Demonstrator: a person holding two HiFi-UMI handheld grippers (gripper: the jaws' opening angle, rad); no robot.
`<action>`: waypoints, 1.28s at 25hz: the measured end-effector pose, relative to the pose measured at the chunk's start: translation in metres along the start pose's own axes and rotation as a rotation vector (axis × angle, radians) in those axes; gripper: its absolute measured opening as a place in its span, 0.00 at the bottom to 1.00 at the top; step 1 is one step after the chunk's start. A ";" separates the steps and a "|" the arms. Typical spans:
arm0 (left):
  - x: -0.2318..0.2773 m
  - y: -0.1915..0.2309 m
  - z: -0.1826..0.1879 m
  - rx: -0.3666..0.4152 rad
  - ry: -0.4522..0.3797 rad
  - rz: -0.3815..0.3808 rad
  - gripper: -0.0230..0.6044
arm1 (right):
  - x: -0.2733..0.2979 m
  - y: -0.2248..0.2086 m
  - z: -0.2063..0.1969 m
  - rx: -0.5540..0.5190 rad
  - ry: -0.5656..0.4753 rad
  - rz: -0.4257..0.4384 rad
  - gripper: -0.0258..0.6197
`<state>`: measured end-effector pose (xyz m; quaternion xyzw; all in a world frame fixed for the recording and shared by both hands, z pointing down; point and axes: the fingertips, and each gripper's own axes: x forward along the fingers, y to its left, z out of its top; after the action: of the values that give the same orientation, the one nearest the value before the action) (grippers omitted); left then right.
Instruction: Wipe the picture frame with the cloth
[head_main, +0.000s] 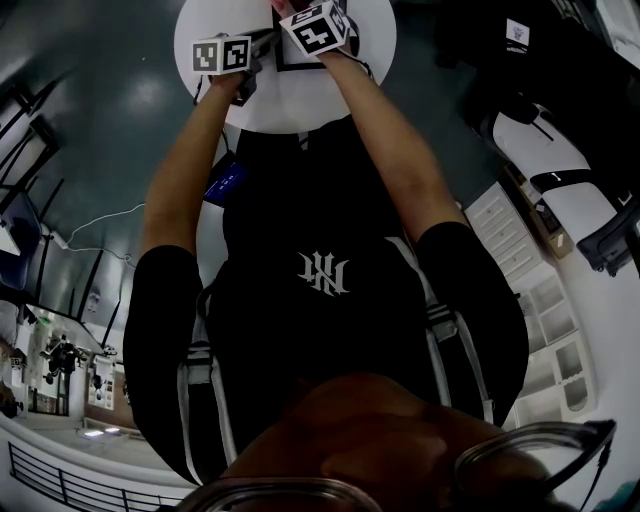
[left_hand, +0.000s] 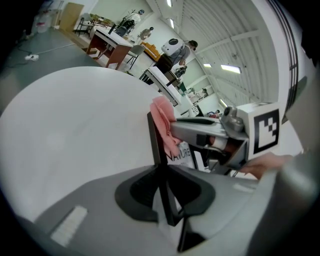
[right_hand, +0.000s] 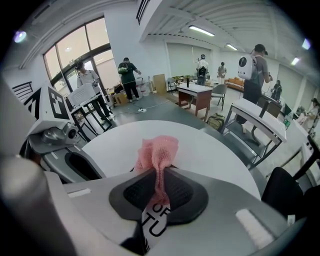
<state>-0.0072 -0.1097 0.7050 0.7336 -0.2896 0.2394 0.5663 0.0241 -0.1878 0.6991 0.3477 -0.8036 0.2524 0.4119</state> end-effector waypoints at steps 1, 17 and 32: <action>0.000 0.000 0.000 0.000 -0.002 0.001 0.13 | -0.002 -0.003 -0.003 0.006 0.003 -0.007 0.11; -0.001 0.000 0.000 0.001 0.001 0.011 0.13 | -0.034 -0.063 -0.038 0.117 0.039 -0.122 0.11; 0.002 -0.001 -0.002 0.007 0.002 0.014 0.14 | -0.053 -0.084 -0.062 0.188 0.070 -0.168 0.12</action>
<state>-0.0055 -0.1080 0.7062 0.7332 -0.2933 0.2451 0.5625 0.1409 -0.1797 0.6974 0.4418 -0.7294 0.3034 0.4251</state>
